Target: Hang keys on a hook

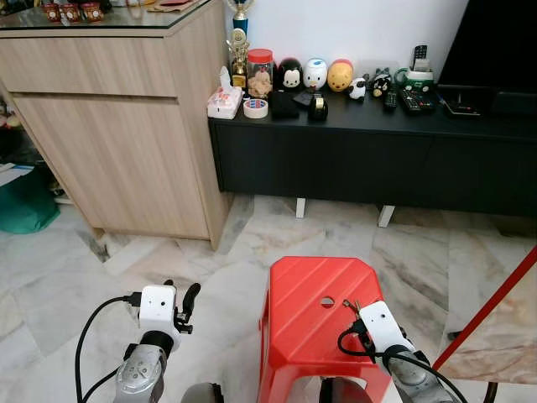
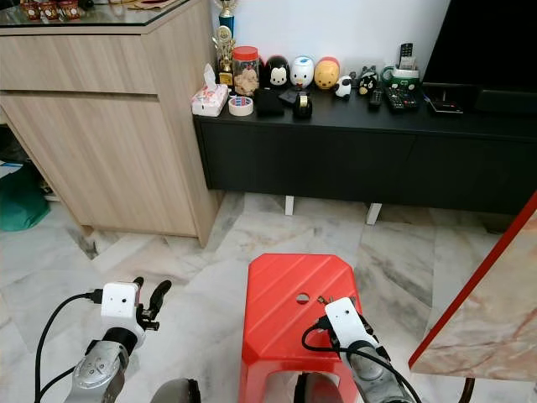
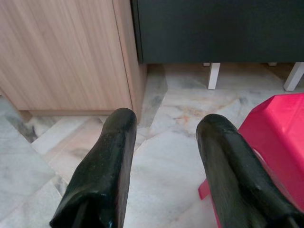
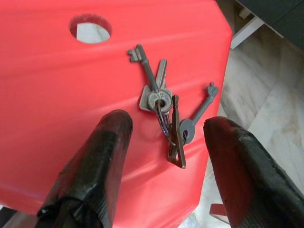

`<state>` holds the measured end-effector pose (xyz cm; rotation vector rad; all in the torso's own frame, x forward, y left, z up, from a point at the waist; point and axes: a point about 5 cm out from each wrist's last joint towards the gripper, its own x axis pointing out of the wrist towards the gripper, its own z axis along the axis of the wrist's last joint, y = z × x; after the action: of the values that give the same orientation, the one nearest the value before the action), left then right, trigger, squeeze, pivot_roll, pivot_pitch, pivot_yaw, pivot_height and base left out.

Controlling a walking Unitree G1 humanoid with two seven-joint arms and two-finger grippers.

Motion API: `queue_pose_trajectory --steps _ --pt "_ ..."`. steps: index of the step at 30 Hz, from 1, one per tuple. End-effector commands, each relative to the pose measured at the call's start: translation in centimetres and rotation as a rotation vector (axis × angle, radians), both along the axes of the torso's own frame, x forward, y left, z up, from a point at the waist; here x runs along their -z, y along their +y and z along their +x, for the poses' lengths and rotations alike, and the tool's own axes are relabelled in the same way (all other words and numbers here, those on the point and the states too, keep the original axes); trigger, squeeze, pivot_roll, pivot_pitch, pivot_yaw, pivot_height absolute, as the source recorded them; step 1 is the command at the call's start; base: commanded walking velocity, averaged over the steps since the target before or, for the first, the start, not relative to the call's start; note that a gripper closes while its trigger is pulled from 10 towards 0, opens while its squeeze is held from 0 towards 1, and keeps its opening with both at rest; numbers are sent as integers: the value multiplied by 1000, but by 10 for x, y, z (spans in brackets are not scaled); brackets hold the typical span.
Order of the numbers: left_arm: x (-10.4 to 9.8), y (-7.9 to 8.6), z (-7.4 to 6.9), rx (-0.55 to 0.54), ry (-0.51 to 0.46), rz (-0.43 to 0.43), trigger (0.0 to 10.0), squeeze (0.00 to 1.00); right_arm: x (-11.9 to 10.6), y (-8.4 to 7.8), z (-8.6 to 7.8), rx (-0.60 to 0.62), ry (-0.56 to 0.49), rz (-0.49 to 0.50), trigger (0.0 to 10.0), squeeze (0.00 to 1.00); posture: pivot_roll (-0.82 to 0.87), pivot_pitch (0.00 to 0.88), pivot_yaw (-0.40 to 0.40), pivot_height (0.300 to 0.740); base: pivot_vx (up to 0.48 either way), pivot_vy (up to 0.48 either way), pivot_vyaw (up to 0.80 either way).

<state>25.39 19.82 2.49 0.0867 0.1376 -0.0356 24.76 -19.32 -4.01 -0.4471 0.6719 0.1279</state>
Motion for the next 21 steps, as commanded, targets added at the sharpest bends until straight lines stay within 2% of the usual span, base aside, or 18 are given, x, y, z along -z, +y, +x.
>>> queue_pose_trajectory --steps 1,7,12,21 --pt "2 0 0 -1 18 7 10000 0 -3 -3 5 4 14 -18 10000 0 27 1 -10 617 0 0 0" --pt "1 1 -1 0 16 9 10000 0 -2 -1 6 -13 41 -25 10000 0 39 9 -7 617 0 0 0" --pt "-2 4 -3 0 6 18 10000 0 -8 6 17 -16 20 -20 10000 0 55 24 3 617 0 0 0" --pt "-5 7 -9 9 -4 37 10000 0 -14 9 24 -1 -6 -14 10000 0 71 49 26 617 0 0 0"
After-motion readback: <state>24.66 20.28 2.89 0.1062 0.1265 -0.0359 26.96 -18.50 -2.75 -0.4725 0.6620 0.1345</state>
